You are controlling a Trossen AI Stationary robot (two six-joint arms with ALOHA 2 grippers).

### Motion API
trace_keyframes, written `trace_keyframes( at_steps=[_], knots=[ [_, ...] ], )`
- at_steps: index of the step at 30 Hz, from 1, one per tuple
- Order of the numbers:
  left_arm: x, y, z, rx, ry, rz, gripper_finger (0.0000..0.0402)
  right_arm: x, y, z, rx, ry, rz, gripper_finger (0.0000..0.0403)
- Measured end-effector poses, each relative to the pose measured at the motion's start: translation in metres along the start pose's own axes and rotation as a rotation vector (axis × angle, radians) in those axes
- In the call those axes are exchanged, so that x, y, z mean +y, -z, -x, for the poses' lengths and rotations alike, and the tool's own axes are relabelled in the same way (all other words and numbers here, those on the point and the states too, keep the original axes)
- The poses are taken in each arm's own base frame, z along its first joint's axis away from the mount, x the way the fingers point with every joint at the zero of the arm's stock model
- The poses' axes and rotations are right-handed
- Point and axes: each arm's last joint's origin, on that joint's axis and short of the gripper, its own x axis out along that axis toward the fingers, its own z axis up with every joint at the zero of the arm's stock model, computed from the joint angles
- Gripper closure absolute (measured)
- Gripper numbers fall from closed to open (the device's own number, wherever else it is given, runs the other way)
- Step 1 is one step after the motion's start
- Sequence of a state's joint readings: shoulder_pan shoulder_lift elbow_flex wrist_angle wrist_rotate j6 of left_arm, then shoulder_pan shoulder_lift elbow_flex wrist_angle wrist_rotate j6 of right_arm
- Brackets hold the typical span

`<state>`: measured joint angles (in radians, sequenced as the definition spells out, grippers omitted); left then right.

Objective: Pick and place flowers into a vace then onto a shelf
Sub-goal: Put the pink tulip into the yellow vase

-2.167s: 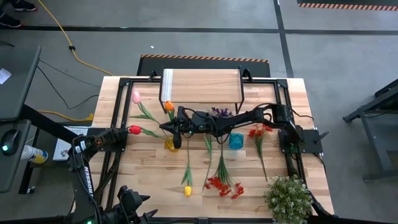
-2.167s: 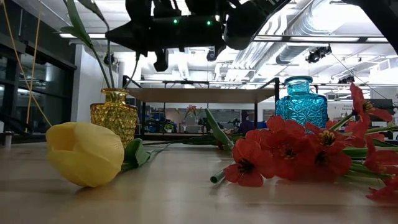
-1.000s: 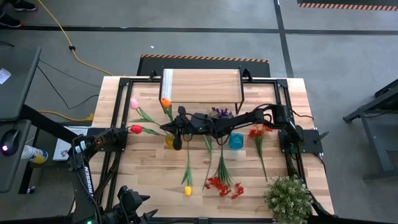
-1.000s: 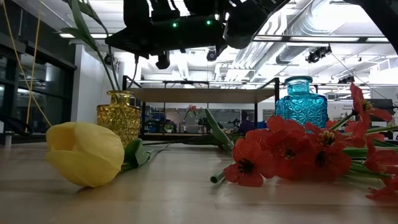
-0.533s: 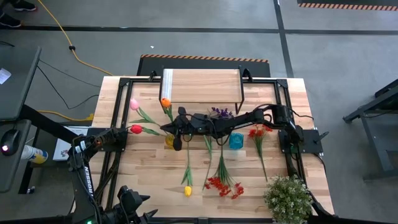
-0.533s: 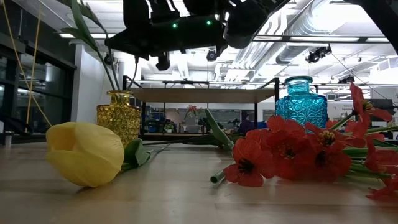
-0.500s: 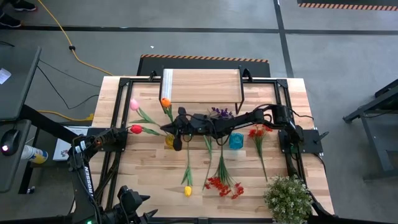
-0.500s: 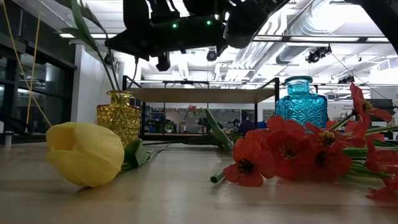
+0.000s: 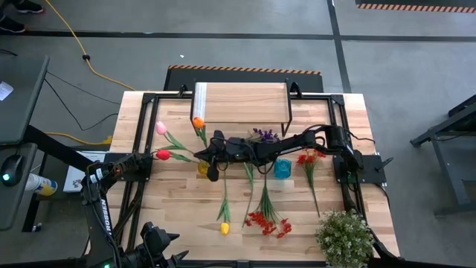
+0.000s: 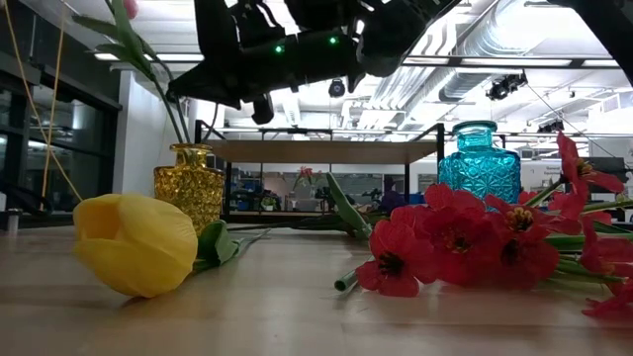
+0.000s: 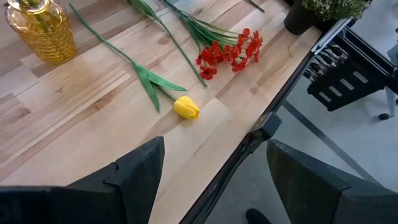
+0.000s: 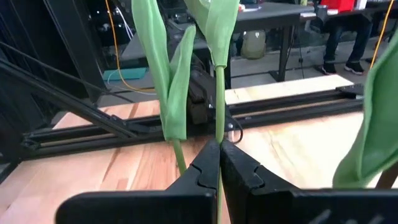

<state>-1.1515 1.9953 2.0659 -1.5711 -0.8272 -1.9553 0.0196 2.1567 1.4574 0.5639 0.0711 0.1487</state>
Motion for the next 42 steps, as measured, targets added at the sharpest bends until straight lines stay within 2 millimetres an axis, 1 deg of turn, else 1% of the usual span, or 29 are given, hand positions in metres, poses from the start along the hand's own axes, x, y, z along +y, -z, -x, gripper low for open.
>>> trace_keyframes(
  at_steps=[11,20,28,31,38,42],
  knots=[
    [0.0,0.0,0.0,0.0,0.0,-0.015,0.0085,-0.001,0.006,0.0,0.063,0.0,-0.032,0.0402],
    [0.0,0.0,0.0,0.0,0.0,-0.016,0.0085,0.0,0.006,0.0,0.069,-0.014,-0.032,0.0402],
    [0.0,0.0,0.0,0.0,0.0,-0.016,0.0085,0.002,0.007,0.0,0.086,-0.066,-0.034,0.04],
    [0.0,0.0,0.0,0.0,0.0,-0.016,0.0085,0.001,0.009,0.0,0.102,-0.066,-0.037,0.0385],
    [0.0,0.0,0.0,0.0,0.0,-0.016,0.0085,0.001,0.012,0.001,0.138,-0.059,-0.054,0.0328],
    [0.0,0.0,0.0,0.0,0.0,-0.017,0.0085,0.001,0.012,0.001,0.139,-0.059,-0.056,0.0308]
  ],
)
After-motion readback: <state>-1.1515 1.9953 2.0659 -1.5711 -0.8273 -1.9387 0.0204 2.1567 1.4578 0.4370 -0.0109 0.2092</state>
